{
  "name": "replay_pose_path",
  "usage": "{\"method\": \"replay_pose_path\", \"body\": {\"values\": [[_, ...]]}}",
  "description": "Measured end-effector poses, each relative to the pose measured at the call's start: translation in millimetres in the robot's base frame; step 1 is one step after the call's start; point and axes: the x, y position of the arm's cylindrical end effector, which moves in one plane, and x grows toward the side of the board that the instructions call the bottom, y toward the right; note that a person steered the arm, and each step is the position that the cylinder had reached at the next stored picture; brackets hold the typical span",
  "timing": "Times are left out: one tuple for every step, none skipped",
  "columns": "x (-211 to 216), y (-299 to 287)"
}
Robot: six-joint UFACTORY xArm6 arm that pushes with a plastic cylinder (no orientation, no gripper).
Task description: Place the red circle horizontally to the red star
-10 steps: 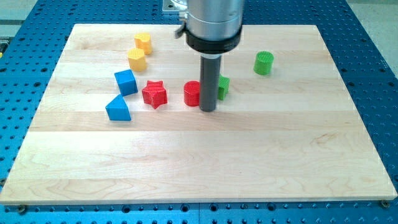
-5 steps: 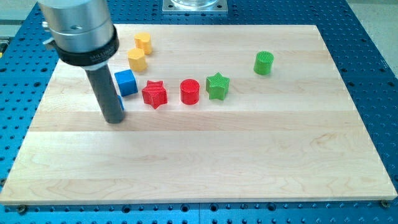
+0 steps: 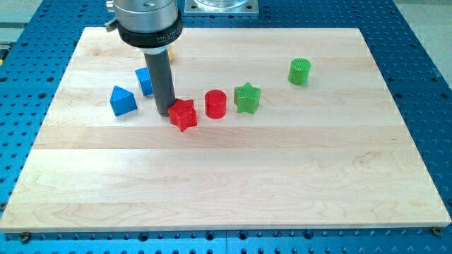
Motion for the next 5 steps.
{"method": "replay_pose_path", "body": {"values": [[-3.9,1.9],[5.8,11.3],[5.8,13.6],[-18.2,20.4],[-30.2,43.1]]}}
